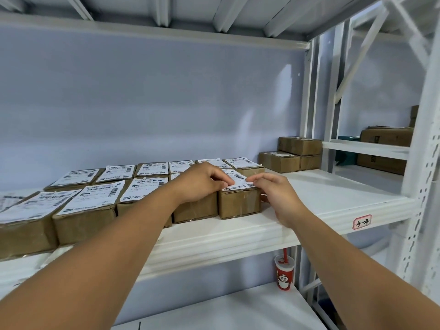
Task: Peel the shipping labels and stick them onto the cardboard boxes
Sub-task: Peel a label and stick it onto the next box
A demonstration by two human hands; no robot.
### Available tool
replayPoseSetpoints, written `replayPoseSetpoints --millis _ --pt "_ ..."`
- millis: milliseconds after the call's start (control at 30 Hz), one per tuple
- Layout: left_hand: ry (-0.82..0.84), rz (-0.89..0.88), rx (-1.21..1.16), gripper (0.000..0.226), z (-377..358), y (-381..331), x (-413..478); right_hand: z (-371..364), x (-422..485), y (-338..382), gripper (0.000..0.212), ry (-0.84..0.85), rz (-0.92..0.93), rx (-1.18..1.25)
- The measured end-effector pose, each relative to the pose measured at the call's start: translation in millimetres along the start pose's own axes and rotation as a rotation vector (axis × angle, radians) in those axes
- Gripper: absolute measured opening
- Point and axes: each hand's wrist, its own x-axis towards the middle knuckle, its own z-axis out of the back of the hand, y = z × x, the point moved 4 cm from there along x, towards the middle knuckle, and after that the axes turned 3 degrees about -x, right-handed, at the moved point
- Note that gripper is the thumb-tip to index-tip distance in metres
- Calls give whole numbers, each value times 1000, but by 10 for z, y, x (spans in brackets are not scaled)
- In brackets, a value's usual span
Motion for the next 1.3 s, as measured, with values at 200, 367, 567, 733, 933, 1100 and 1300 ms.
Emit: replayPoseSetpoints --millis 200,367,567,733,933,1100,1300 --pt "128 46 115 25 2 -144 29 3 -2 4 23 -16 -8 -2" --pt "392 136 -16 43 -47 -285 56 1 20 5 23 -20 31 -10" --pt "381 202 108 43 -128 -188 214 15 72 -58 26 -21 25 -28" --pt "416 278 401 60 -301 -171 366 35 108 -94 21 -12 27 -27" --pt "361 371 414 63 -359 -165 366 53 144 -119 18 -10 37 -40" --pt "343 296 469 68 -350 -170 344 27 178 -155 21 -10 45 -50" --pt "373 83 463 58 -306 -334 173 32 208 -178 25 -24 40 -62"
